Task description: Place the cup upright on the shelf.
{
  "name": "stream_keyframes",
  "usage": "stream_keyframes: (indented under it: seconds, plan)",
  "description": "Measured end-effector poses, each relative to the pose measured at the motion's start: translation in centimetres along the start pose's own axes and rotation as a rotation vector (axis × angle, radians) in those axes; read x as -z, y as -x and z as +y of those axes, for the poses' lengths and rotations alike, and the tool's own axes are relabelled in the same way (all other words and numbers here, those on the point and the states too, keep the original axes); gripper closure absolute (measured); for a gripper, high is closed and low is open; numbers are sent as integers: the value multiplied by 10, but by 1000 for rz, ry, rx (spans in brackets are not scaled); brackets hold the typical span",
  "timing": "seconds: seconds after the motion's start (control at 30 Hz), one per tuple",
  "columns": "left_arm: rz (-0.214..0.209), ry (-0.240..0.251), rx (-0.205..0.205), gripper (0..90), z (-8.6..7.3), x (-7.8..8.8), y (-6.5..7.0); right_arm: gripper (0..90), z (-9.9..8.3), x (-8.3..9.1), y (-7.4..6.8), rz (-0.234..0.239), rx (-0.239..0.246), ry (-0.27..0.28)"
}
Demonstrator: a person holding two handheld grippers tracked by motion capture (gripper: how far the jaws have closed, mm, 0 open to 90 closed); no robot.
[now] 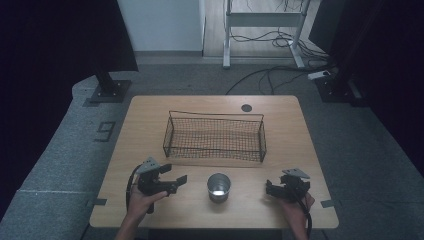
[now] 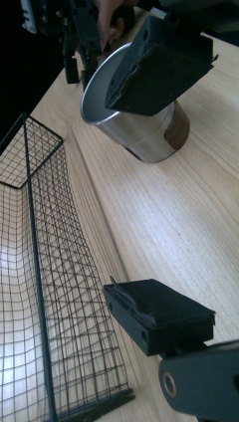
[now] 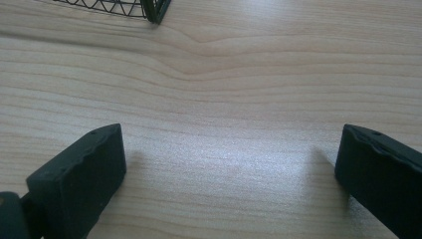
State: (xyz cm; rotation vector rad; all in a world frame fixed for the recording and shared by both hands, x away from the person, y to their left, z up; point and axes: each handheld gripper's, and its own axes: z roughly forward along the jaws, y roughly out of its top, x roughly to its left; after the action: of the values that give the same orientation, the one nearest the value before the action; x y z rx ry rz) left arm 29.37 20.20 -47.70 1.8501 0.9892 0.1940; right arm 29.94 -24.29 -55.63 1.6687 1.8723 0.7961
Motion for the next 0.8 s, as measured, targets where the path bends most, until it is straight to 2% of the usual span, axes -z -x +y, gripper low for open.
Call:
stream_keyframes:
  seconds: [0.27, 0.37, 0.47, 0.8]
  plan:
    - [-6, -33, -18, 150, -1, -12, 10, 0, 0, 0, 0, 3, 3, 0]
    - [-32, -38, -14, 147, 0, -16, 14, 0, 0, 0, 0, 5, 4, 0]
    - [-23, -50, -30, 146, 1, -21, 19, 0, 0, 0, 1, 5, 5, 0]
    - [-59, -75, -73, 126, 10, -39, 40, 0, 0, 0, 1, 6, 5, -1]
